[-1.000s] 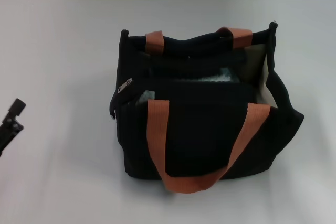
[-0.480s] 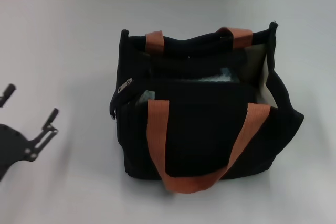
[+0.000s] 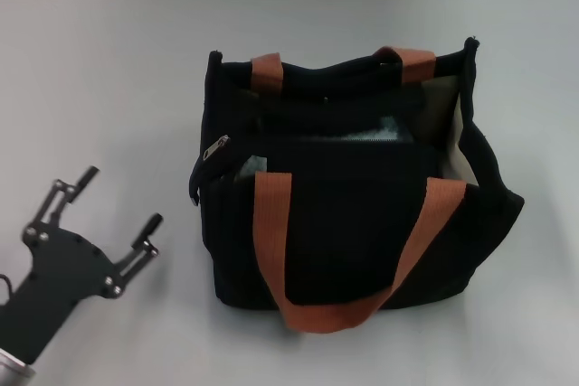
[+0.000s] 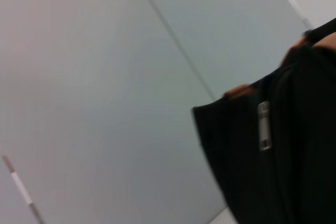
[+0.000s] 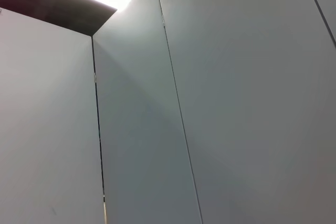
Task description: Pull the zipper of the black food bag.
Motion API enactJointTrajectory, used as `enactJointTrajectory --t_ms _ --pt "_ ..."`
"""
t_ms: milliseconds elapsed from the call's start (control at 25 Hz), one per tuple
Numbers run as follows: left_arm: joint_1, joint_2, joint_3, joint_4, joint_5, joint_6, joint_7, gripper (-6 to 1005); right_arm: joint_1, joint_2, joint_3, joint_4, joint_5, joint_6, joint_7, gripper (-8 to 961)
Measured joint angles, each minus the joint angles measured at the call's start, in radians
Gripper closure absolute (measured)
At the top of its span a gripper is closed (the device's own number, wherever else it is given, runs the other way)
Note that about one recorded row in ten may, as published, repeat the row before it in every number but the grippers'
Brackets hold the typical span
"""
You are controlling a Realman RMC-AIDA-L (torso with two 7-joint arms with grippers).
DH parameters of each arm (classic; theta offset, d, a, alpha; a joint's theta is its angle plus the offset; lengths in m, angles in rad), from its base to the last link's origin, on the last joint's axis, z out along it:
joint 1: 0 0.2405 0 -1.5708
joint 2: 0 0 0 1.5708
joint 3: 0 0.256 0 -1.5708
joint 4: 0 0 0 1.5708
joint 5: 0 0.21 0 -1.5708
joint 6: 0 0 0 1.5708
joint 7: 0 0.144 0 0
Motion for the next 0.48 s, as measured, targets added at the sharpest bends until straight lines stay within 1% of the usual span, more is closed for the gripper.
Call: enactJointTrajectory --t_ms 80,240,480 --pt "-0.008 -0.001 0.0 -0.004 0.023 0.001 -0.01 203 0.0 0.0 0.0 0.0 -0.006 0.0 0.001 220" --pt "-0.046 -0.004 -0.009 -0.025 0.036 -0.015 -0.035 204 0.001 0.0 0.0 0.0 -0.014 0.008 0.0 220" --pt "-0.105 -0.004 -0.065 -0.044 0.03 -0.057 -0.03 205 0.001 0.001 0.0 0.0 -0.015 0.018 -0.004 220"
